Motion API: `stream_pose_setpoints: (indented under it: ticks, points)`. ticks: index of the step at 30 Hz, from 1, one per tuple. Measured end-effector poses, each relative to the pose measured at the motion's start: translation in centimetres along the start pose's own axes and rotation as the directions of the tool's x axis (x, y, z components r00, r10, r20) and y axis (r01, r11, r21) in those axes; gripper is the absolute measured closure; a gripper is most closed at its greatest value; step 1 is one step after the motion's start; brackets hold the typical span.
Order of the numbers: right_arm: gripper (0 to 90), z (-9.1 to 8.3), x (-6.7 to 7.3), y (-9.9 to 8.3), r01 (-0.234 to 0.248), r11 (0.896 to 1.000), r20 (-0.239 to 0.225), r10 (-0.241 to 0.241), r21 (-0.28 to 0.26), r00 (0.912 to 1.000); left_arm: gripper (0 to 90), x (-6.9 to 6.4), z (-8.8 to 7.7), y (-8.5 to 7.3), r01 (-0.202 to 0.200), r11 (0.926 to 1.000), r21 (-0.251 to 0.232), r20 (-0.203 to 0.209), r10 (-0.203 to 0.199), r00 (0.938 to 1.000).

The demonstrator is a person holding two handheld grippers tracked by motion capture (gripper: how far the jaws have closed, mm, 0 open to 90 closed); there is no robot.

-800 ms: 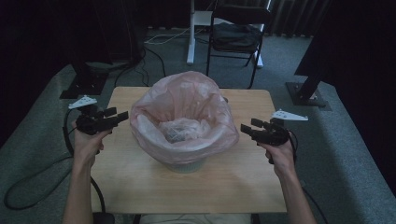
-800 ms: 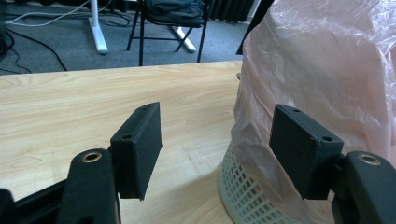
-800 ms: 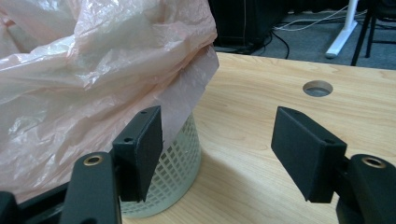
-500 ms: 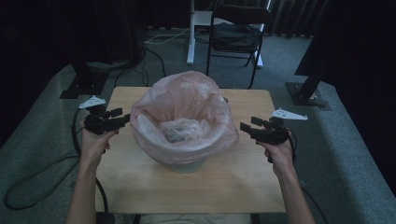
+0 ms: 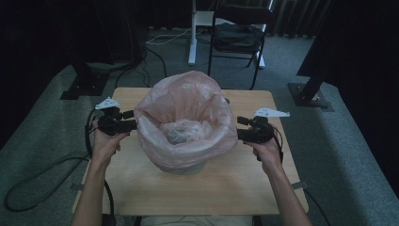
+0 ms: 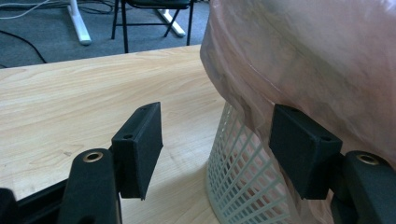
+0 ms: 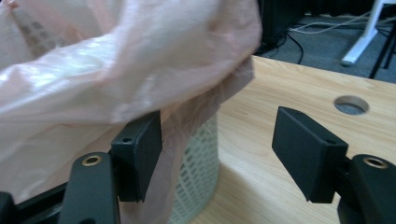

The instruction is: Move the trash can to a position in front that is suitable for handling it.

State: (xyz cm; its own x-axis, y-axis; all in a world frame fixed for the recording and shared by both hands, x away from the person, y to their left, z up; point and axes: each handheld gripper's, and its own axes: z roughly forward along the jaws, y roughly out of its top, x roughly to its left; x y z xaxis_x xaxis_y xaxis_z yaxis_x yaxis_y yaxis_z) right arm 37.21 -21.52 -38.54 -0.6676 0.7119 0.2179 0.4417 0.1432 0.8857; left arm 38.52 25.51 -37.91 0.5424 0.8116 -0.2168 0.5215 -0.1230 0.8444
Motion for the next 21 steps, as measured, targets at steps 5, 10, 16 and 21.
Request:
stream_pose_setpoints:
  ticks: [5, 10, 16, 21]
  points:
    - [36.3, 0.6, 0.6, 0.1, 0.016, 1.000, -0.023, -0.015, 0.010, 0.9996, 35.1, 0.3, -0.2, -0.1, 0.003, 1.0000, 0.000, 0.003, -0.003, 1.0000]
    - [39.2, 0.8, 1.0, 0.0, 0.025, 1.000, -0.044, -0.025, 0.009, 0.9987, 35.2, 0.4, -0.4, 0.0, -0.001, 1.0000, -0.003, 0.009, 0.001, 1.0000]
    - [41.1, 0.9, 2.0, 0.0, 0.056, 0.998, -0.060, -0.054, 0.017, 0.9967, 39.4, 0.4, -1.0, 0.2, -0.024, 0.9997, 0.002, 0.009, 0.024, 0.9997]
    - [36.2, -0.1, 2.5, -0.3, 0.118, 0.993, -0.031, -0.117, 0.025, 0.9926, 39.6, 0.4, -1.0, 0.0, -0.024, 0.9997, 0.006, 0.019, 0.023, 0.9996]
